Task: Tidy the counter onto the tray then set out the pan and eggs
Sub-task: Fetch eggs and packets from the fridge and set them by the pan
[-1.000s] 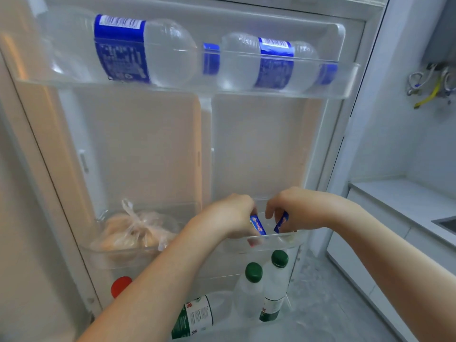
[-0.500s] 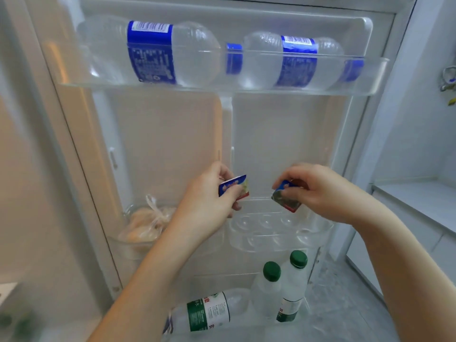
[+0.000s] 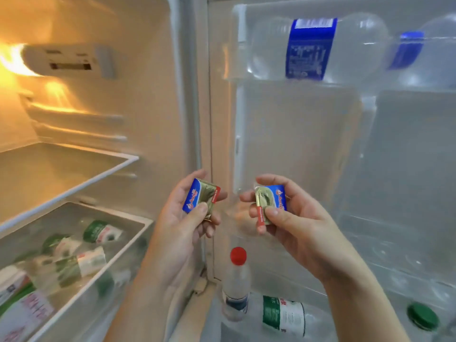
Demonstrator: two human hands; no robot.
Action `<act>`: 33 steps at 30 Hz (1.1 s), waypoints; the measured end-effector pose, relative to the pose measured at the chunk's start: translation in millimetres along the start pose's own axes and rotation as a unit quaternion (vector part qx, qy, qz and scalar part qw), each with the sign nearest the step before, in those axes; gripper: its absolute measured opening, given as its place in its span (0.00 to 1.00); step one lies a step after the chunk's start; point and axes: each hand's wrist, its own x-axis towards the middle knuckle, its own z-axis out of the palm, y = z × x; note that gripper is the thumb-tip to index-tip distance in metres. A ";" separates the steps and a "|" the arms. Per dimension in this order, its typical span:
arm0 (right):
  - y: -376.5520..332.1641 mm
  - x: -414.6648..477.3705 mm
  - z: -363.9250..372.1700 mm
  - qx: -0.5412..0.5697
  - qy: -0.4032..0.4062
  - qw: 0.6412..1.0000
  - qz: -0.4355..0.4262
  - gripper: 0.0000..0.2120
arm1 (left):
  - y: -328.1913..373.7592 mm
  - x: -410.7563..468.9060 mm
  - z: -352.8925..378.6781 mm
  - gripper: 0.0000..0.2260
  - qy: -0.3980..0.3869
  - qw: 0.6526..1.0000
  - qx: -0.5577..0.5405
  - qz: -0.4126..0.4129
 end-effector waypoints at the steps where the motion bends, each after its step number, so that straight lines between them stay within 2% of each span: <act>1: 7.4 7.9 7.7 0.011 -0.020 1.000 0.009 0.17 | 3.4 -5.3 -10.3 0.21 0.033 0.999 0.013 0.012; 6: 37.9 30.9 37.2 -0.006 -0.075 0.996 0.053 0.09 | 17.5 -38.5 -35.9 0.13 0.185 0.979 0.069 0.046; 10: 54.8 35.3 56.3 0.011 -0.149 0.986 0.080 0.05 | 21.8 -76.6 -30.9 0.03 0.308 0.942 0.110 0.077; 14: 78.7 27.9 71.6 0.035 -0.187 0.974 0.122 0.13 | 12.3 -121.2 -19.4 0.07 0.437 0.887 0.114 0.097; 21: 102.4 -43.4 107.0 0.048 -0.373 0.896 0.235 0.10 | 9.0 -226.6 27.2 0.11 0.616 0.773 0.088 0.121; 27: 94.9 -109.8 134.6 0.037 -0.509 0.822 0.253 0.23 | 10.9 -302.5 74.7 0.14 0.716 0.673 0.100 0.157; 30: 79.9 -154.9 143.4 0.054 -0.576 0.772 0.265 0.22 | 12.6 -347.1 114.3 0.15 0.764 0.609 0.138 0.164; 32: 71.5 -178.0 144.2 0.073 -0.606 0.745 0.270 0.20 | 12.5 -366.7 136.5 0.15 0.779 0.588 0.140 0.165; 33: 63.0 -198.5 145.0 0.086 -0.626 0.724 0.277 0.19 | 11.9 -382.7 155.3 0.15 0.793 0.567 0.144 0.170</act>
